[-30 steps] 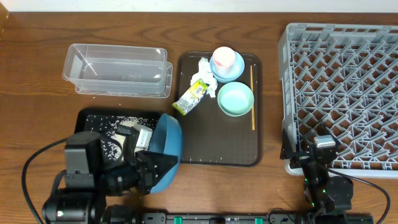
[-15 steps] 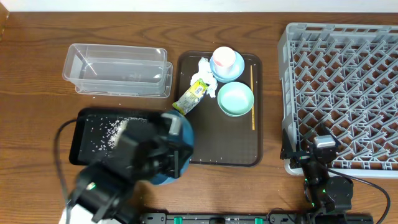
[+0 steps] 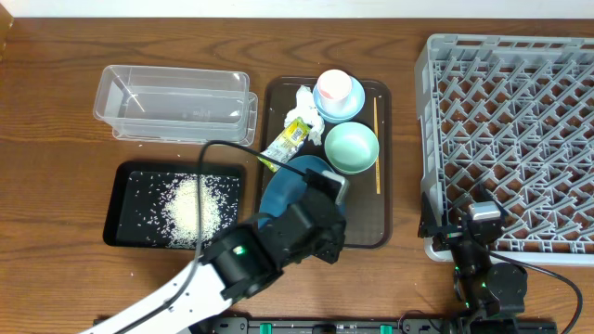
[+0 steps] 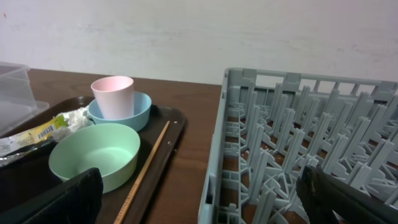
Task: Sort waste into correct bins and load items into the dishwasher rack
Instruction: 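Carry the emptied blue bowl back onto the brown tray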
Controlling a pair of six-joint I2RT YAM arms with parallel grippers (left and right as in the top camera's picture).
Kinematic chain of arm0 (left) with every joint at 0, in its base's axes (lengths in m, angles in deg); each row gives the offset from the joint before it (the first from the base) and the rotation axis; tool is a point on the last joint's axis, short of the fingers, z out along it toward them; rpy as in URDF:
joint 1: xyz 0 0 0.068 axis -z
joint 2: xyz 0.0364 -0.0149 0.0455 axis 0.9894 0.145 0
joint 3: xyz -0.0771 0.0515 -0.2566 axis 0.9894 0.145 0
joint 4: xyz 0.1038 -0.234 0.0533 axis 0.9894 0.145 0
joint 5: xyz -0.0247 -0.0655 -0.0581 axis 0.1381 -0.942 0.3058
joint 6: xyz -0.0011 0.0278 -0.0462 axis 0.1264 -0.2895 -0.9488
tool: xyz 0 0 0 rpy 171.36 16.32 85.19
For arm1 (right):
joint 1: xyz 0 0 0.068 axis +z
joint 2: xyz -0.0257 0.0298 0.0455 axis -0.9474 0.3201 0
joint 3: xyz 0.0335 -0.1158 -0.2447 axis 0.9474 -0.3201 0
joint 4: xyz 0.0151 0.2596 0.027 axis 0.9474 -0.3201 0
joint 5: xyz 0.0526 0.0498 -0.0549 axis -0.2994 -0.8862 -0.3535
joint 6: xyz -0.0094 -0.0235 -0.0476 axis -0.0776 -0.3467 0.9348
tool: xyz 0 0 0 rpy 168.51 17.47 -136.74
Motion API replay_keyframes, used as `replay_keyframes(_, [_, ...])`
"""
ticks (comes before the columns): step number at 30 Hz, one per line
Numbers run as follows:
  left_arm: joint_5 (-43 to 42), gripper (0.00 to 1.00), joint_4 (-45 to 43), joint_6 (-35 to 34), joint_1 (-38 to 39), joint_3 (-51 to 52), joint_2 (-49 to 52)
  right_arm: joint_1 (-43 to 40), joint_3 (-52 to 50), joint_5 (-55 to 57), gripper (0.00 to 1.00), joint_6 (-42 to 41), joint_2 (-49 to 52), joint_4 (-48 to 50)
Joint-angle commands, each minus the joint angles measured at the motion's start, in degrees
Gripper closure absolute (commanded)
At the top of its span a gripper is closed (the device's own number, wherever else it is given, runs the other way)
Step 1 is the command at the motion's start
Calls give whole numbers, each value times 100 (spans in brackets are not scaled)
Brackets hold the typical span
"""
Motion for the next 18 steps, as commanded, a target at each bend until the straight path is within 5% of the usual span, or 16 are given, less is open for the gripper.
replay_keyframes(1, [540, 94, -31, 50, 31, -81, 369, 59, -9, -24, 1, 76, -24, -24])
replay_keyframes(18, [754, 94, -1257, 79, 31, -81, 2002, 59, -9, -24, 1, 76, -9, -20])
